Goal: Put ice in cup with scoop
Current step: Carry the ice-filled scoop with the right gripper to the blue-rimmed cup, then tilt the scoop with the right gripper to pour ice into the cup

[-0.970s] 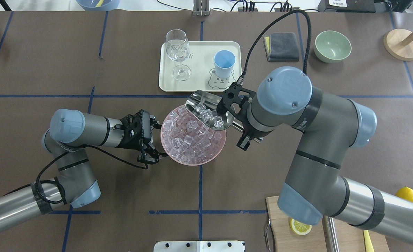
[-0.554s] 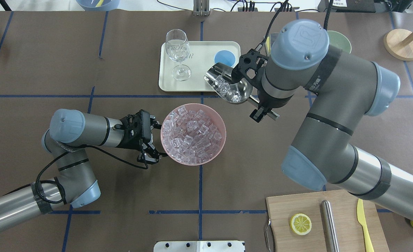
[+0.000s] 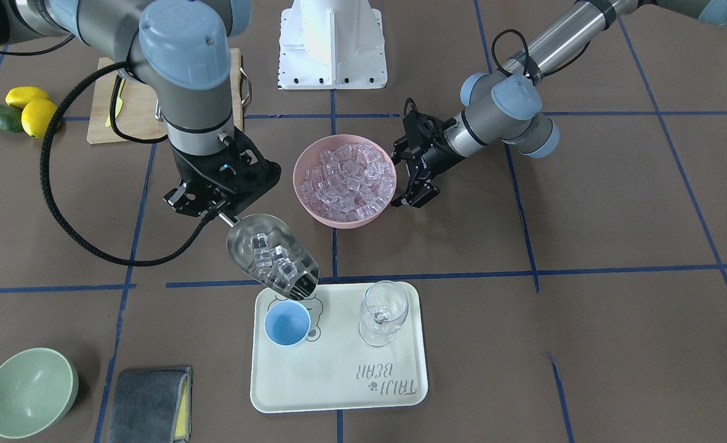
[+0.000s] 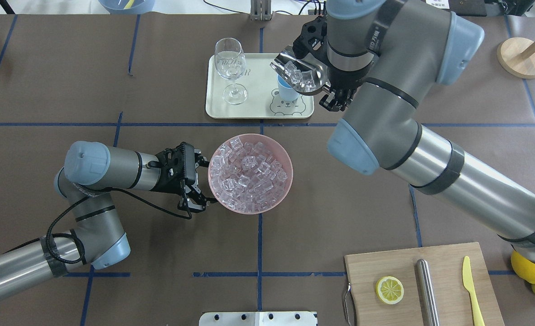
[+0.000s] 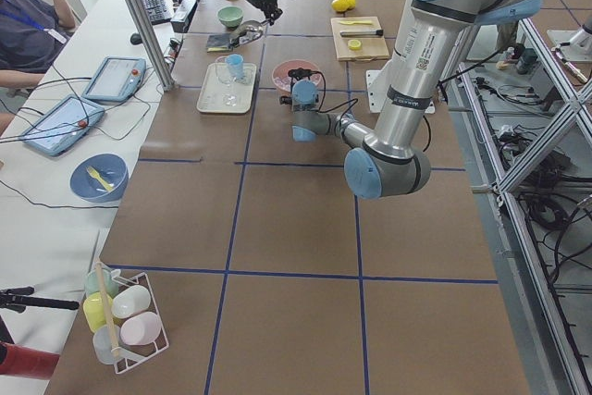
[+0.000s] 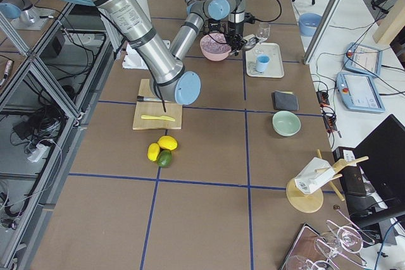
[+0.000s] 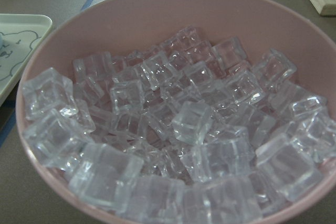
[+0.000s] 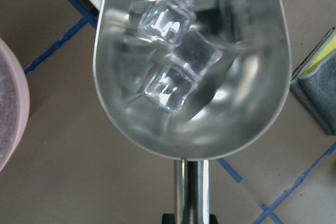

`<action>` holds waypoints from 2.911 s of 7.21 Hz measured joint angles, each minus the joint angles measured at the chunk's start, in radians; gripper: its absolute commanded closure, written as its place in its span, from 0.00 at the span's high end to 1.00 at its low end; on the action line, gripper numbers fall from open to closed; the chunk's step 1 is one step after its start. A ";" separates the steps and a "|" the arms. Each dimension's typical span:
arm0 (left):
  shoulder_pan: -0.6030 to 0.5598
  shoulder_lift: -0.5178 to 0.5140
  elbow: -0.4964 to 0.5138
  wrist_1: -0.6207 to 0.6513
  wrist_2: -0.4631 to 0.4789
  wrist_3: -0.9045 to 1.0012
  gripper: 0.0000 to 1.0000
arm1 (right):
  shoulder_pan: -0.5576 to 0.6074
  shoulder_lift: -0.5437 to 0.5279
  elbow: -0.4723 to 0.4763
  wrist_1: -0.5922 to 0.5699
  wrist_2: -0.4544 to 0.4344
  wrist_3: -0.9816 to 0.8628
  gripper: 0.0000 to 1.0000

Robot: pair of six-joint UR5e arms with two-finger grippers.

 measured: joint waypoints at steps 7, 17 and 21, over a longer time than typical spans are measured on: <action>0.000 -0.004 0.000 0.000 0.000 -0.001 1.00 | 0.033 0.129 -0.143 -0.303 -0.104 -0.226 0.00; 0.000 -0.003 0.000 0.000 0.000 -0.001 1.00 | 0.032 0.155 -0.144 -0.382 -0.147 -0.306 0.00; 0.000 -0.003 0.000 0.000 0.000 -0.001 1.00 | 0.037 0.154 -0.142 -0.380 -0.143 -0.303 0.00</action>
